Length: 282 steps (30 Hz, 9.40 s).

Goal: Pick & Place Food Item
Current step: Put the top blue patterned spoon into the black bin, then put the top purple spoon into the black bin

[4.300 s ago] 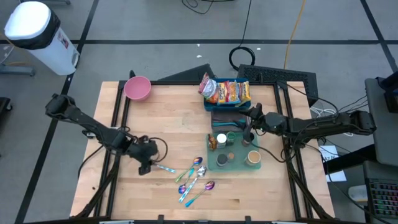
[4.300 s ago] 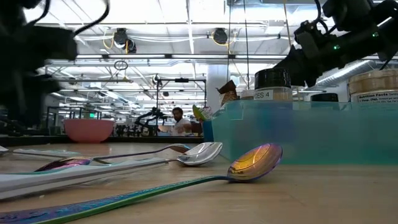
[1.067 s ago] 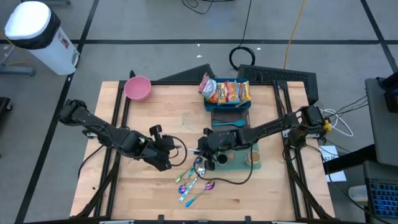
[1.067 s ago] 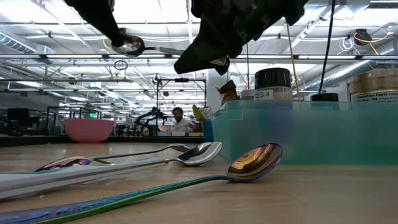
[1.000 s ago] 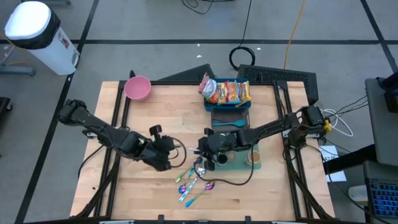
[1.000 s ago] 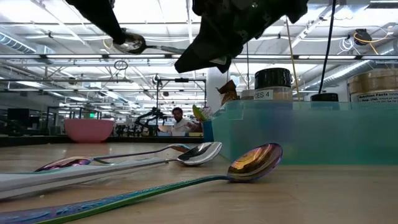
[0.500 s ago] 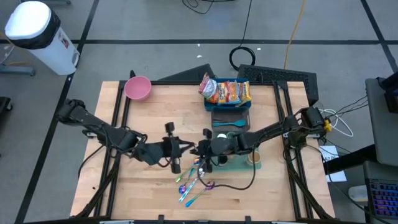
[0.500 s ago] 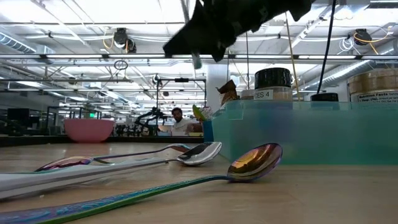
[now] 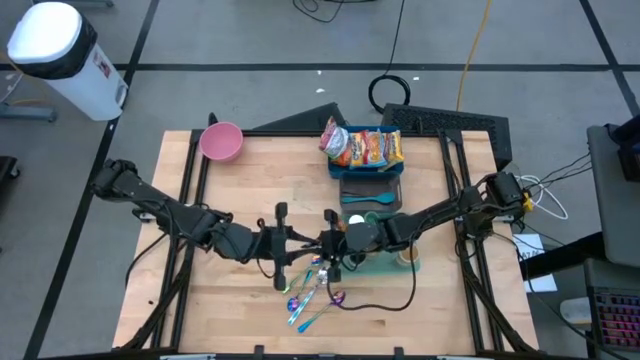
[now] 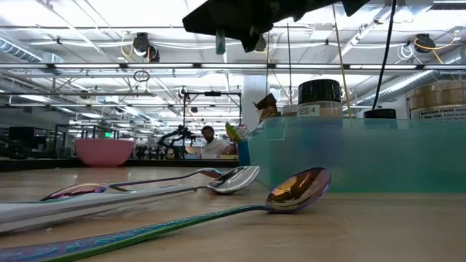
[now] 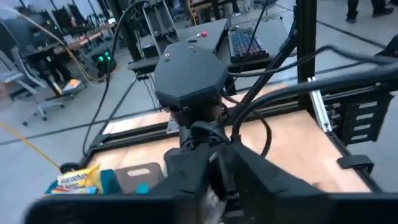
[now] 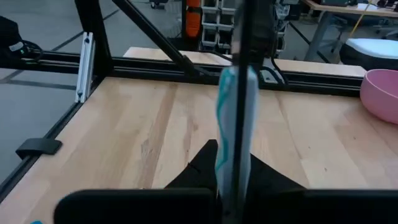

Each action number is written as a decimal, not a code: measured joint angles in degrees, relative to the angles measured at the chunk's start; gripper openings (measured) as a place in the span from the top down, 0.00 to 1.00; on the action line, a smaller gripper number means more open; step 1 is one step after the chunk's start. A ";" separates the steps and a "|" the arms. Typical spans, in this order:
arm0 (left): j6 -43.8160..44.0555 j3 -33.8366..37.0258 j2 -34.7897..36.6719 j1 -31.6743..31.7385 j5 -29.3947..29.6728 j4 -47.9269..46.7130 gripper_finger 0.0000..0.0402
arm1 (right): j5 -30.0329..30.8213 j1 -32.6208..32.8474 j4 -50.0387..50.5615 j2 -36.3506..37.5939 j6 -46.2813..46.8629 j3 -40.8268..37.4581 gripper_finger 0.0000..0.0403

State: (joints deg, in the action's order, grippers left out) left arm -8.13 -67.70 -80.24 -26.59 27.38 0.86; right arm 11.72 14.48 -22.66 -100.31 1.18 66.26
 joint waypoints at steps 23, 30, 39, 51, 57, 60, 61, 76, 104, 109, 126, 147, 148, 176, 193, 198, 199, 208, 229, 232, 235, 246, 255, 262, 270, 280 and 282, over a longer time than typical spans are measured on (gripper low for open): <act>3.90 -0.02 -1.30 -0.38 0.89 3.37 0.20 | 8.10 6.38 -9.89 2.99 -9.91 -0.15 0.99; 4.20 -0.02 -6.25 1.20 1.03 7.15 0.23 | 7.91 6.68 -12.34 2.99 -12.44 -0.15 0.99; 4.60 -0.02 -7.75 1.66 1.14 8.81 0.30 | 10.42 6.99 -9.99 2.97 -12.40 -0.15 0.99; 0.38 -0.07 -7.68 0.43 3.82 7.31 0.59 | 10.83 8.11 -10.01 2.95 -14.07 -0.17 0.99; 0.75 -0.09 -7.71 0.29 4.82 6.06 0.92 | 9.72 8.20 -8.39 2.95 -13.52 -0.17 0.99; 0.12 -0.02 -6.65 -0.48 4.71 5.21 0.95 | 8.74 8.22 -7.07 2.97 -12.41 -0.15 0.95; -0.17 0.02 -6.13 -0.84 5.10 4.44 0.94 | 9.34 8.21 -6.27 3.02 -11.30 -0.11 0.93; 22.73 1.65 -1.54 -2.42 10.89 -25.68 0.94 | 13.60 7.78 -0.50 4.94 -8.52 -0.20 0.64; 25.83 2.78 -10.18 0.33 0.61 -21.11 0.94 | 7.94 7.72 -1.72 4.87 -10.85 -0.12 0.89; 25.78 2.80 -10.18 -0.17 0.43 -20.80 0.93 | 10.55 7.65 -0.20 4.94 -11.57 -0.02 0.98; 18.73 2.60 -2.50 -3.34 9.61 -18.34 0.73 | 15.20 5.15 17.32 10.71 -4.34 -0.33 1.00; 24.82 20.27 9.70 -5.68 25.30 -10.46 0.71 | 25.81 -19.51 -9.78 45.77 4.18 -44.75 1.00; 24.83 20.26 9.99 -5.29 25.33 -10.04 0.71 | 25.87 -19.60 -12.29 46.08 4.19 -46.50 1.00; 28.33 20.28 9.34 2.21 7.86 -9.21 0.71 | 23.92 -13.38 -16.99 46.17 6.94 -53.49 0.39; 33.65 20.28 -12.85 2.04 -6.79 -2.52 0.71 | 24.20 0.26 -17.84 53.22 0.88 -49.75 0.42; 33.89 20.28 -18.52 2.37 -8.94 -0.31 0.71 | 24.25 0.64 -18.82 53.22 -0.80 -49.75 0.42; 34.15 20.28 -19.33 2.54 -9.29 0.32 0.71 | 24.30 0.64 -18.89 53.22 -0.82 -49.75 0.42; 38.81 20.28 -21.89 3.48 -14.33 2.38 0.71 | 24.40 0.64 -19.12 53.16 -0.49 -49.75 0.42; 40.81 19.29 -20.70 5.11 -17.07 1.16 0.71 | 24.42 0.64 -18.95 52.99 -0.25 -49.72 0.42; 40.39 18.65 -20.75 4.93 -18.26 3.20 0.71 | 24.42 0.64 -19.11 53.00 -0.48 -49.72 0.42; 39.59 18.43 -20.95 4.37 -14.85 6.28 0.71 | 24.44 0.64 -19.10 52.98 -0.56 -49.72 0.42; 40.89 18.45 -21.04 2.74 -10.19 4.43 0.71 | 24.45 0.64 -19.10 52.98 -0.30 -49.72 0.42; 41.14 18.45 -21.04 1.30 -7.97 5.82 0.69 | 24.47 0.61 -19.10 52.98 -0.78 -49.72 0.42; 43.28 18.47 -21.04 0.72 -5.74 4.84 0.50 | 24.45 0.61 -19.10 52.98 -0.19 -49.72 0.42; 44.01 18.49 -21.04 -1.02 -6.34 -1.21 0.41 | 24.47 0.61 -19.10 52.98 -0.38 -49.72 0.42; 47.52 18.49 -24.40 -3.40 -4.94 0.58 0.41 | 24.47 0.61 -19.11 53.00 -0.08 -49.72 0.42; 46.46 18.03 -26.35 -3.37 -4.83 1.35 0.41 | 24.47 0.63 -19.10 53.00 -0.14 -49.72 0.42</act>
State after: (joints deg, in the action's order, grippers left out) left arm 38.32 -49.67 -106.58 -29.96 22.55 2.20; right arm 36.18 15.11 -41.76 -47.31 1.04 16.53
